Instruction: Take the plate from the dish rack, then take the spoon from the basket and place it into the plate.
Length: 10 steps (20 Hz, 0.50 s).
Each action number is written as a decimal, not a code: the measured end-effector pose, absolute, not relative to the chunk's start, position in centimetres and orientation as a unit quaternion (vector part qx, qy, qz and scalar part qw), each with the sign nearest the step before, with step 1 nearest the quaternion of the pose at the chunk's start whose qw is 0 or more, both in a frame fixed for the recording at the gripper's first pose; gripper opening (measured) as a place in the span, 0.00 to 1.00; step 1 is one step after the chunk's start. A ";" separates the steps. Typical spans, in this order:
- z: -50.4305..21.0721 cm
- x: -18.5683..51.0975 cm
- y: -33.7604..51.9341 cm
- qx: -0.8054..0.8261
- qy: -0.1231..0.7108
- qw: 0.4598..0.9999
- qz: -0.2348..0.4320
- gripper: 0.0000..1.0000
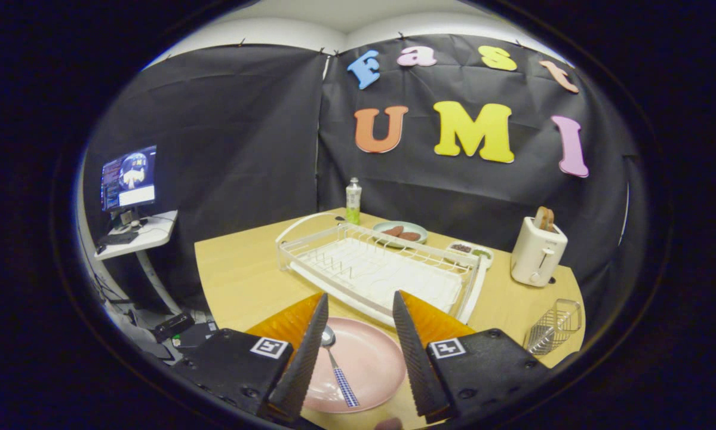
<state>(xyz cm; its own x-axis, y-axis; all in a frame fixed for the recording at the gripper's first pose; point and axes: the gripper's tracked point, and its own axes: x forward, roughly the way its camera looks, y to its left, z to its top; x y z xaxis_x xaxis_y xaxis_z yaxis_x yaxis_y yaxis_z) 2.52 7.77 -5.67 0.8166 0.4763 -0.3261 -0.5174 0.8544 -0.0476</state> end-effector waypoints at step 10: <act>-0.3 1.9 3.5 0.023 0.059 0.993 0.102 1.00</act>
<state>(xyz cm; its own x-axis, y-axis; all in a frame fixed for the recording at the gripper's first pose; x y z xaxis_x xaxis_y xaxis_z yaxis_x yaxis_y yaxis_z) 1.89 3.54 -0.27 0.9722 0.2049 -0.1131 -0.1995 0.9782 0.0571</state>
